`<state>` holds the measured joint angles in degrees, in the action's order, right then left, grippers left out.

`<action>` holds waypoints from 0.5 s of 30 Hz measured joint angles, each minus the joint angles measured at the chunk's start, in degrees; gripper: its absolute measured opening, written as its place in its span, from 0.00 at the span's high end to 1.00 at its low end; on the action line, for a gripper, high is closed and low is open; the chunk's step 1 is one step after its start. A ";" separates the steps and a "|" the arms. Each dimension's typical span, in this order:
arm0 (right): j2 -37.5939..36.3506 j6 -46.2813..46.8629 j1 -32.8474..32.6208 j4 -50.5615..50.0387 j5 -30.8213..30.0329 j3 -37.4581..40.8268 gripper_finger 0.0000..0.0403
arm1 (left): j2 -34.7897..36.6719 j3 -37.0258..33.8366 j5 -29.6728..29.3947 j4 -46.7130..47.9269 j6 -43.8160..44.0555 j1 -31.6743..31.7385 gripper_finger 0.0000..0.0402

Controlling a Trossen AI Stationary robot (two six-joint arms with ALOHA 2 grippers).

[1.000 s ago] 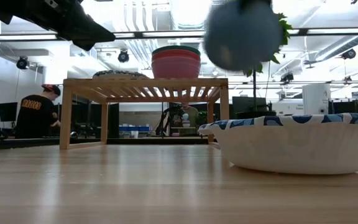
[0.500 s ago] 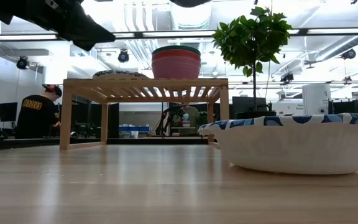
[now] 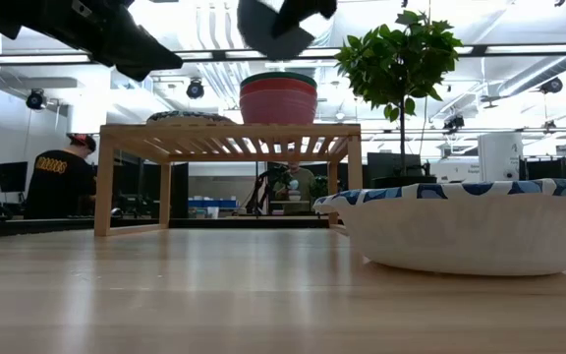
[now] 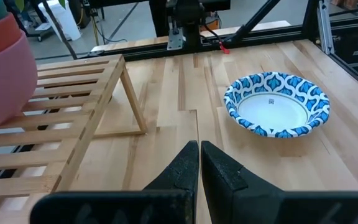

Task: Place and stack bowls onto a shelf
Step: Stack the blue bowl on top on the green bowl on the shelf

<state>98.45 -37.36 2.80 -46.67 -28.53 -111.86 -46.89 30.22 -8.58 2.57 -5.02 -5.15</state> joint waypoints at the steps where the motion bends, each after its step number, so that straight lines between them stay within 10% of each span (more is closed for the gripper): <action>1: 1.19 0.76 0.82 -1.79 0.00 -1.50 0.98 | 0.00 0.00 0.00 0.00 0.00 0.00 1.00; 15: 8.82 7.79 5.32 -13.61 4.03 -13.43 0.93 | 0.01 0.00 0.00 0.03 -0.02 -0.01 1.00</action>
<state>107.27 -29.58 8.12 -60.28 -24.50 -125.29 -46.89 30.22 -8.58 2.60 -5.04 -5.15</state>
